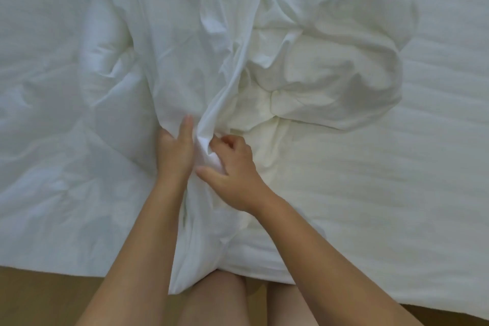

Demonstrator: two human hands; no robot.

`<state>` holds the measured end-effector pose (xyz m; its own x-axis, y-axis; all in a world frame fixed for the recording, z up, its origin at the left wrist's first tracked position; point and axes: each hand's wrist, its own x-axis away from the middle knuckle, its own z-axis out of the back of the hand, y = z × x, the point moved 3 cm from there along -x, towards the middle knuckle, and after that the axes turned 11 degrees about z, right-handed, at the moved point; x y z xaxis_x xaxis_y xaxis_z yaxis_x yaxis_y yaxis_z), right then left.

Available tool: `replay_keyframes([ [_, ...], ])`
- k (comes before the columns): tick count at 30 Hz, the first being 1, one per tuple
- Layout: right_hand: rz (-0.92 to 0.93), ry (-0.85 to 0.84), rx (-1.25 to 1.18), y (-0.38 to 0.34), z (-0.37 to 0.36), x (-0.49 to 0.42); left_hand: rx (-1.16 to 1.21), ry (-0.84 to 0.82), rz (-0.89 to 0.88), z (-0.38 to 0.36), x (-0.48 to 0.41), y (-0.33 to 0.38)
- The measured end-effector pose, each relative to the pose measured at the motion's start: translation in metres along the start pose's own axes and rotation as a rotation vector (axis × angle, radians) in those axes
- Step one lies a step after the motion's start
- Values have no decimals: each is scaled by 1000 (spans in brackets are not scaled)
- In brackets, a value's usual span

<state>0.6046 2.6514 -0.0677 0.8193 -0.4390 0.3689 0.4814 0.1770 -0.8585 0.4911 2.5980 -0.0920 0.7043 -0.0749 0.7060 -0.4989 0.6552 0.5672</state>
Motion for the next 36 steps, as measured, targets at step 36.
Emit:
replay_keyframes([
  [36, -240, 956, -1004, 131, 221, 35, -1089, -345, -1409, -193, 90, 109],
])
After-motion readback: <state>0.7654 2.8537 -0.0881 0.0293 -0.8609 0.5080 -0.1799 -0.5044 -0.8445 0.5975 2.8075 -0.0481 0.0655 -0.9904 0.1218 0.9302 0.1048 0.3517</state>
